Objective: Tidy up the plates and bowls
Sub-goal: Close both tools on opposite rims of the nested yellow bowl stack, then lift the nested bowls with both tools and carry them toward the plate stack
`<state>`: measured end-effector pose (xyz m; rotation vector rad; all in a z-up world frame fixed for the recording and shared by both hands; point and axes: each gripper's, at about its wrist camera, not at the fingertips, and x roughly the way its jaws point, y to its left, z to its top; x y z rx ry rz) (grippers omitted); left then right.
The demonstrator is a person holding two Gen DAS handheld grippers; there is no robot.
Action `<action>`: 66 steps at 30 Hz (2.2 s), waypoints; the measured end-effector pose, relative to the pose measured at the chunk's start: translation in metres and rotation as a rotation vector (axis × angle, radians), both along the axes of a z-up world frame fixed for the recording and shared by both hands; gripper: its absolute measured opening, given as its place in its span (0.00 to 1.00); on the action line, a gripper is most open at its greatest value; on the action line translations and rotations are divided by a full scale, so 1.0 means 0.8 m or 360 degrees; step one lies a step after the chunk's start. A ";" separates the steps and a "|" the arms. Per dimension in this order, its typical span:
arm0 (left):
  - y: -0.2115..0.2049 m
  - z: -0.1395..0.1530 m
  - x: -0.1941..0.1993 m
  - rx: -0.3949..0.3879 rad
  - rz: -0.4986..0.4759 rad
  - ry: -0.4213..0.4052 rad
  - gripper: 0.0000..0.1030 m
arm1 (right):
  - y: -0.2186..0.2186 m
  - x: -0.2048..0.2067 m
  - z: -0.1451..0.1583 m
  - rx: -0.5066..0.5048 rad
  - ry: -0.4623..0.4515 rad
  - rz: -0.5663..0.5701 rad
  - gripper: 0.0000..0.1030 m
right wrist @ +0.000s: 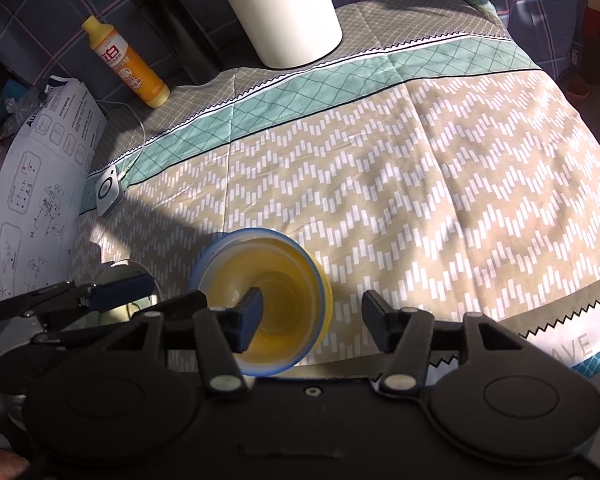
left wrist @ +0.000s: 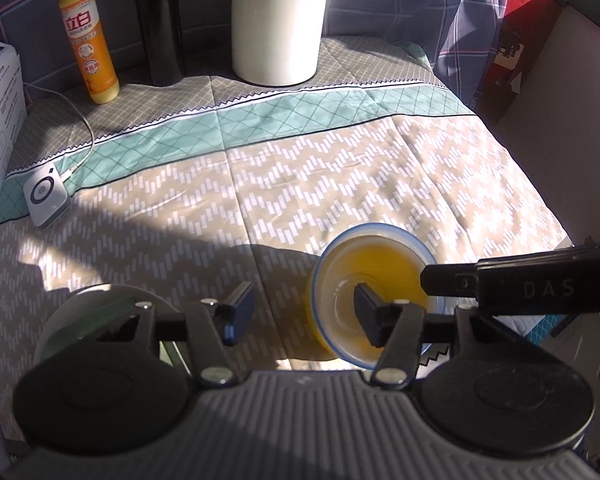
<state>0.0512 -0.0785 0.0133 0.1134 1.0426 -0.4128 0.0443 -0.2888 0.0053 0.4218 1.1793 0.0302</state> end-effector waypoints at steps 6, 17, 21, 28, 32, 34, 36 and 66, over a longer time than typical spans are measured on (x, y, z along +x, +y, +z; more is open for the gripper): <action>0.018 0.002 -0.002 -0.0040 0.0048 -0.0029 0.67 | -0.013 -0.008 0.011 0.0052 -0.0069 -0.0067 0.88; 0.008 -0.029 -0.010 -0.0052 0.0012 0.0018 0.69 | -0.017 -0.023 -0.025 0.0139 -0.0039 -0.0190 0.88; 0.000 -0.041 -0.004 -0.0064 0.0008 0.0043 0.69 | -0.010 -0.020 -0.043 0.0144 -0.0010 -0.0191 0.84; -0.008 -0.057 0.001 -0.0066 -0.0005 0.0086 0.69 | 0.001 -0.012 -0.056 0.0183 0.0007 -0.0180 0.78; -0.010 -0.065 0.004 -0.0081 -0.0009 0.0122 0.63 | -0.001 -0.011 -0.061 0.0207 0.0008 -0.0161 0.68; -0.012 -0.068 0.005 -0.0097 -0.0022 0.0136 0.56 | 0.001 -0.008 -0.063 0.0205 0.0005 -0.0137 0.56; -0.015 -0.070 0.005 -0.0107 -0.0042 0.0147 0.50 | 0.005 -0.006 -0.065 0.0196 0.0003 -0.0109 0.50; -0.016 -0.074 0.002 -0.0079 -0.0036 0.0151 0.23 | 0.016 0.005 -0.068 0.0062 0.0041 -0.0045 0.32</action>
